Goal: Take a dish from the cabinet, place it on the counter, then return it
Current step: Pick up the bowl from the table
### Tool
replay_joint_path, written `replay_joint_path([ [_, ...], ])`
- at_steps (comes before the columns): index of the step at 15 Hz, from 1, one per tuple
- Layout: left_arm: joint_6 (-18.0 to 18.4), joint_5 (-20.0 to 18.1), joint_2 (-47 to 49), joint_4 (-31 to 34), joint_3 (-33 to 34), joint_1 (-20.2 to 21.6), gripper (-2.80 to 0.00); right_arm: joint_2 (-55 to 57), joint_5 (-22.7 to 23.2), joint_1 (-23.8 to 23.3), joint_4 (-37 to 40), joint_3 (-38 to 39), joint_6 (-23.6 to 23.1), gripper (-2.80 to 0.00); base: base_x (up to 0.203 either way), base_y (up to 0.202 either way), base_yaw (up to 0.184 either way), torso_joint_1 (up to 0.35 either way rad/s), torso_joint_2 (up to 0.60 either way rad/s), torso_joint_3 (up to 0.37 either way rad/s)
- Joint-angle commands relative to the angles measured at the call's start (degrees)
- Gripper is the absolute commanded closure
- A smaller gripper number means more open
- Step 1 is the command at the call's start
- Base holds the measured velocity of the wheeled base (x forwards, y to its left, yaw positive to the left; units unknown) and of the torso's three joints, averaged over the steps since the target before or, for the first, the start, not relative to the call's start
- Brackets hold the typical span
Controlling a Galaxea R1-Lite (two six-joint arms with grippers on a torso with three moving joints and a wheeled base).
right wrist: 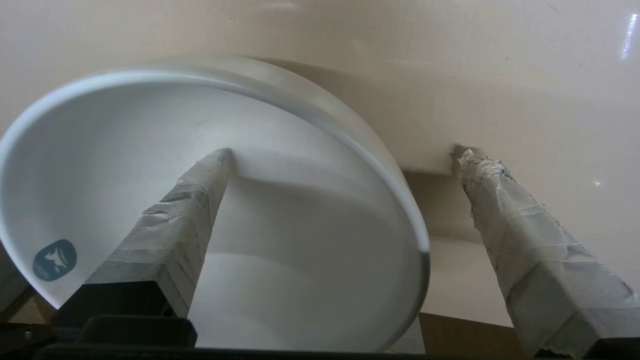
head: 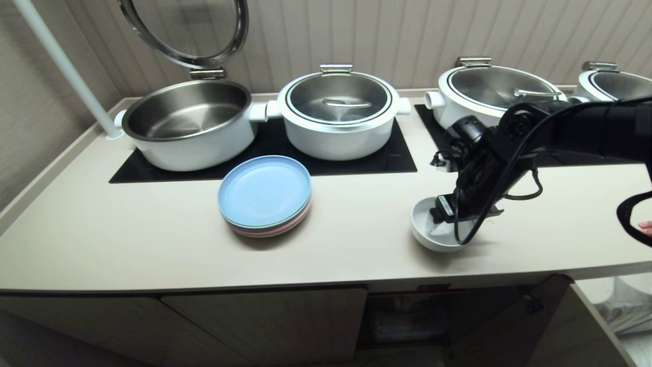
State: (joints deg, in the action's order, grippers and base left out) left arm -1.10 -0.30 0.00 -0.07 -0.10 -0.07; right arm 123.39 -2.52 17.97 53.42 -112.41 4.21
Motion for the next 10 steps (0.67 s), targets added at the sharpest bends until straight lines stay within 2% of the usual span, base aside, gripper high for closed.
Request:
replay_joint_path([
  [1,-0.05,0.04,0.0,-0.01,0.01,0.02,0.0,-0.08,-0.03,0.04,0.31,0.0,0.0,0.0,0.0,0.0,0.0,0.0,0.0,0.0],
  [4,-0.05,-0.05,0.0,-0.01,0.01,0.07,0.0,0.71,-1.42,0.05,-0.23,0.0,0.09,0.0,0.0,0.0,0.0,0.0,0.0,0.0],
  [10,-0.05,-0.04,0.0,-0.02,0.01,-0.01,0.0,0.79,-1.43,-0.22,-2.53,0.0,0.27,0.0,0.0,0.0,0.0,0.0,0.0,0.0],
])
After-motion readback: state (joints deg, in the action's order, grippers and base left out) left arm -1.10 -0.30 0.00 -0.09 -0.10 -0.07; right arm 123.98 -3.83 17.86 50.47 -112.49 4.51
